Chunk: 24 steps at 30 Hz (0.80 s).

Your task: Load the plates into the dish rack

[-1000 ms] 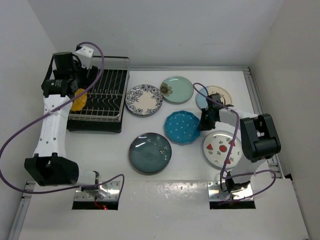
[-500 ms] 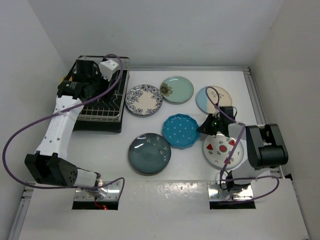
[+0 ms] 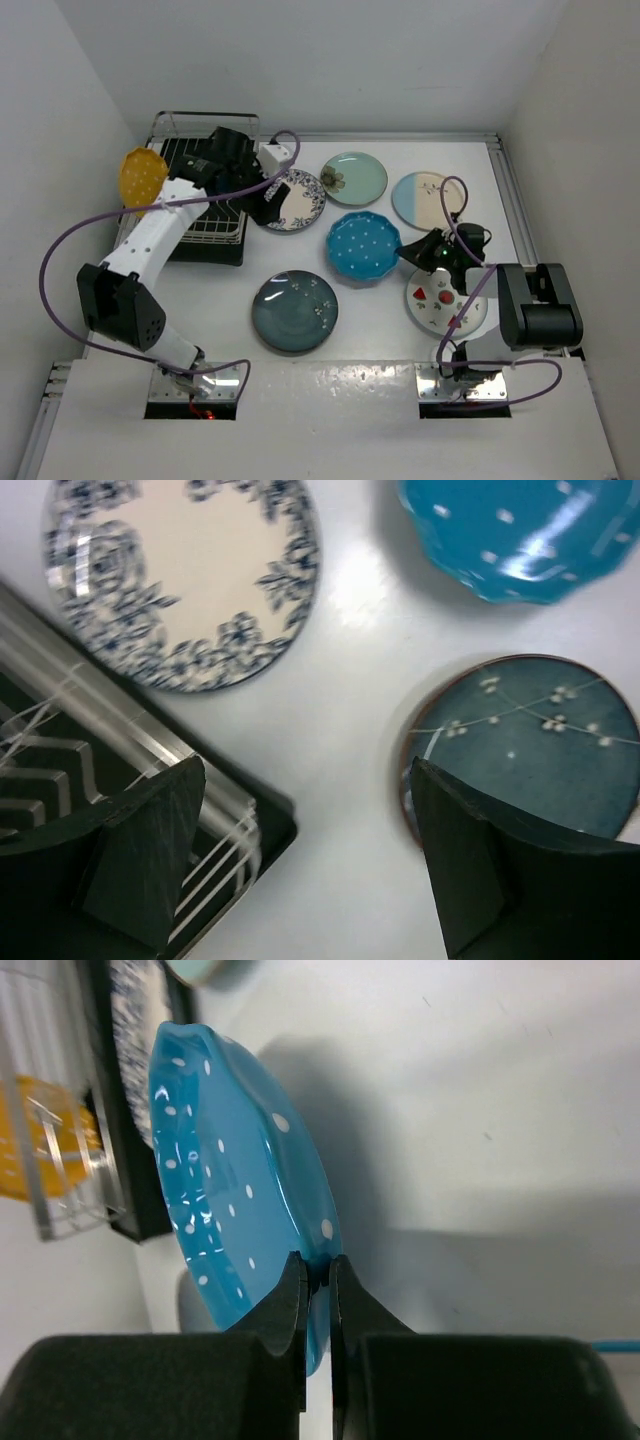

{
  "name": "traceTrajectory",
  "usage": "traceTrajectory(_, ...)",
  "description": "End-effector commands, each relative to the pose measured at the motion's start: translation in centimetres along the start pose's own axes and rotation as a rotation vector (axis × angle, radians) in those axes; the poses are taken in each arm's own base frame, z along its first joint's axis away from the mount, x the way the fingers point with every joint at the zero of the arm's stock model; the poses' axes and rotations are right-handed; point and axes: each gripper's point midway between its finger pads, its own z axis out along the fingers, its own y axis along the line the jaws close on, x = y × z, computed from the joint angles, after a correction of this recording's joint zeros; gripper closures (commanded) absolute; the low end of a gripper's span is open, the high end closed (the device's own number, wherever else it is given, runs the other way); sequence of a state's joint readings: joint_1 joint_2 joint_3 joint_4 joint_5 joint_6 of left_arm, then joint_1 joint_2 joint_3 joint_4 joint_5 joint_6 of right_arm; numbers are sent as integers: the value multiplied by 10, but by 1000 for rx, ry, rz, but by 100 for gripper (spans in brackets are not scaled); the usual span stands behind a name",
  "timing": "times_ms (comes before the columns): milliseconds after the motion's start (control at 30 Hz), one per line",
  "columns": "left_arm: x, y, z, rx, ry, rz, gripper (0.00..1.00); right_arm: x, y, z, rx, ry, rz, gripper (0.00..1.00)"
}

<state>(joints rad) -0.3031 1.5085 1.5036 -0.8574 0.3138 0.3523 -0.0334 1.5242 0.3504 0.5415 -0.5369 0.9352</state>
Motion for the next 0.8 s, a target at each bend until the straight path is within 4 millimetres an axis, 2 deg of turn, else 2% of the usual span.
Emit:
traceTrajectory(0, -6, -35, 20, 165, -8, -3, 12, -39, 84, -18, -319, -109, -60, 100)
traceTrajectory(100, -15, -48, 34, 232, -21, -10, 8, -38, 87, -20, -329, -105, -54, 100)
traceTrajectory(233, -18, -68, 70, 355, 7, -66, 2, -31, 88, -24, -345, -95, -42, 100)
traceTrajectory(400, -42, -85, 92, 489, -34, -86, 0, -25, 92, -29, -363, -98, -41, 100)
traceTrajectory(467, -39, -83, 103, 492, -23, -92, 0, -25, 94, -31, -372, -102, -42, 100)
traceTrajectory(500, -30, -84, 115, 512, 6, -110, 0, -26, 96, -32, -380, -109, -52, 100)
traceTrajectory(600, -23, -86, 132, 559, 33, -162, 0, -24, 96, -34, -381, -110, -53, 100)
traceTrajectory(633, -19, -94, 140, 625, 42, -198, 0, -21, 95, -34, -380, -104, -50, 100)
traceTrajectory(767, -22, -112, 145, 735, 29, -216, 0, -17, 93, -35, -377, -95, -45, 100)
